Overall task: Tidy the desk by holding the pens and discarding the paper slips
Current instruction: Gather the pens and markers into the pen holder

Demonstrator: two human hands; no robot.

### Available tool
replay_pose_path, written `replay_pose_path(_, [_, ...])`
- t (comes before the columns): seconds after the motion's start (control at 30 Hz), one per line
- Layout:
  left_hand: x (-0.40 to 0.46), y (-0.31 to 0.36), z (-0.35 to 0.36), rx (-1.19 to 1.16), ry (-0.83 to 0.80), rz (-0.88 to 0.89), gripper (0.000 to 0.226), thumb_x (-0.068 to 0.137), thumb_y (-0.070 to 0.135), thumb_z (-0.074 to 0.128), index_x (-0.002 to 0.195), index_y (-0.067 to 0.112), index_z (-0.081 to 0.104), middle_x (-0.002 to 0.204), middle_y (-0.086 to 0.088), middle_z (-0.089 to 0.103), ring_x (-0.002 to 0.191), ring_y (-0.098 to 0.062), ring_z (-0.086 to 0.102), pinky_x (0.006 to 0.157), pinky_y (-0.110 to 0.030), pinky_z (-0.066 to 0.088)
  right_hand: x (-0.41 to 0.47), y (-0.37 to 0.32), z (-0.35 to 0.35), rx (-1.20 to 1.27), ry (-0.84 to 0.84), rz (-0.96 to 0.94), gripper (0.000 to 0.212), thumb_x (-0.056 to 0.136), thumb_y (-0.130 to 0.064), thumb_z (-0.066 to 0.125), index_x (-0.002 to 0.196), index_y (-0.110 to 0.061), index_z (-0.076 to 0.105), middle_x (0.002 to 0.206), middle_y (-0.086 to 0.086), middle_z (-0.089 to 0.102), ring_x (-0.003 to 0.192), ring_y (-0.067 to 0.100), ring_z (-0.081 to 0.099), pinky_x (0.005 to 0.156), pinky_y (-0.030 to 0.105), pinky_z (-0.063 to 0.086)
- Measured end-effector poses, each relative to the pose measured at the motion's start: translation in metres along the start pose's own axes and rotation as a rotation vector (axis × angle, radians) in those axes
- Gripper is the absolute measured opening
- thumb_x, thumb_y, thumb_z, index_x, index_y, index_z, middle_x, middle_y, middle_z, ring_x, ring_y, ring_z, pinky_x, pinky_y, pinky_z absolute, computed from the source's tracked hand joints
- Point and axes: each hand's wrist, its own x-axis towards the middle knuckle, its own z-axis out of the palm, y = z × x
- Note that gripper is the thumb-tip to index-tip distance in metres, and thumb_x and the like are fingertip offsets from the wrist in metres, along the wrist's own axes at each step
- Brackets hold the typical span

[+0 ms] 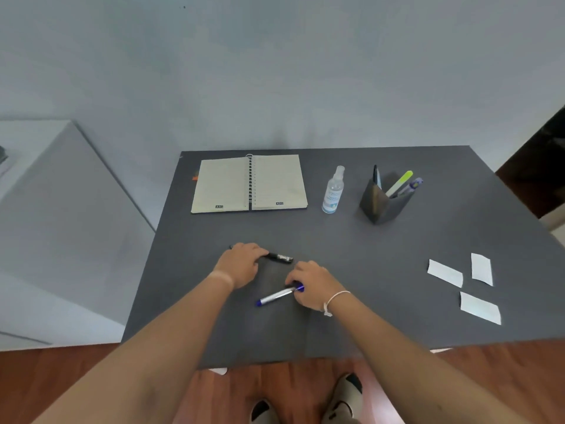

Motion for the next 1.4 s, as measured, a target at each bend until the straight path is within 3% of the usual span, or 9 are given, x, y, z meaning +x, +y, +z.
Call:
replay_pose_path(0.33, [0.015,0.012,0.003,0.090,0.021,-0.074,0.020,0.092,0.028,0.046,0.107,0.021,0.057,0.119,-0.005,0.054,0.113,-0.028,0.051,0.092,-0.039,0.041,-0.010,0.037,-0.021,0.102,0.072,0.173,0.020,0.081,-0.011,0.052,0.099,-0.010,0.060,0.108,0.009,0.056,0.105,0.026,0.047,0.088,0.030,0.040])
replay_pose_path(0.47, [0.027,0.028,-0.012,-0.224,0.071,-0.040,0.017,0.089,0.022,0.051,0.101,0.013,0.058,0.109,-0.008,0.059,0.101,-0.027,0.056,0.088,-0.038,0.046,-0.010,0.060,-0.053,0.185,0.172,0.197,0.014,0.078,-0.010,0.055,0.091,-0.011,0.059,0.096,0.007,0.056,0.095,0.025,0.050,0.081,0.030,0.041])
replay_pose_path(0.57, [0.038,0.048,-0.028,-0.469,0.137,-0.009,0.009,0.083,0.018,0.058,0.089,0.013,0.059,0.092,-0.003,0.062,0.085,-0.023,0.057,0.075,-0.029,0.044,-0.008,0.078,-0.085,0.249,0.257,0.182,0.010,0.079,-0.013,0.056,0.088,-0.015,0.060,0.086,-0.001,0.049,0.082,0.020,0.051,0.076,0.028,0.042])
replay_pose_path(0.77, [0.072,0.107,-0.064,-0.708,0.384,-0.030,0.009,0.078,0.014,0.061,0.084,0.016,0.054,0.076,0.006,0.057,0.061,-0.008,0.050,0.056,-0.010,0.039,-0.007,0.121,-0.151,0.389,0.474,0.100,0.016,0.080,-0.008,0.058,0.092,-0.015,0.066,0.091,-0.002,0.055,0.082,0.011,0.052,0.081,0.020,0.042])
replay_pose_path(0.93, [0.104,0.174,-0.090,-0.810,0.481,0.012,0.015,0.079,0.014,0.060,0.091,0.022,0.054,0.077,0.007,0.058,0.068,-0.015,0.056,0.063,-0.021,0.045,-0.006,0.167,-0.202,0.555,0.670,0.078,0.016,0.079,-0.006,0.062,0.088,-0.020,0.060,0.087,0.000,0.058,0.071,0.013,0.052,0.071,0.024,0.047])
replay_pose_path(1.07, [0.125,0.224,-0.096,-0.927,0.527,0.011,0.022,0.077,0.012,0.062,0.087,0.031,0.054,0.079,0.005,0.062,0.081,-0.026,0.064,0.082,-0.043,0.056,-0.006,0.206,-0.223,0.675,0.757,0.110,0.023,0.078,-0.010,0.066,0.089,-0.025,0.052,0.077,-0.003,0.054,0.059,0.010,0.047,0.052,0.007,0.043])
replay_pose_path(1.2, [0.143,0.258,-0.092,-0.970,0.567,-0.029,0.020,0.077,0.010,0.064,0.087,0.026,0.055,0.080,-0.001,0.063,0.085,-0.027,0.066,0.087,-0.048,0.054,-0.004,0.233,-0.226,0.690,0.775,0.089,0.030,0.078,-0.009,0.065,0.096,-0.029,0.052,0.074,-0.008,0.051,0.055,0.008,0.044,0.053,0.002,0.041])
replay_pose_path(1.3, [0.152,0.271,-0.089,-0.933,0.582,-0.050,0.018,0.079,0.010,0.062,0.089,0.022,0.054,0.083,-0.002,0.061,0.084,-0.024,0.063,0.086,-0.038,0.055,0.000,0.243,-0.222,0.678,0.758,0.077,0.035,0.079,-0.008,0.064,0.109,-0.025,0.058,0.075,-0.005,0.052,0.051,0.006,0.042,0.052,-0.002,0.038])
replay_pose_path(1.4, [0.158,0.275,-0.083,-0.850,0.592,-0.073,0.017,0.081,0.012,0.062,0.087,0.023,0.052,0.085,-0.001,0.061,0.075,-0.015,0.060,0.067,-0.005,0.044,0.003,0.247,-0.215,0.651,0.706,0.050,0.038,0.081,-0.008,0.062,0.115,-0.023,0.058,0.080,-0.006,0.054,0.051,0.006,0.042,0.052,0.000,0.039])
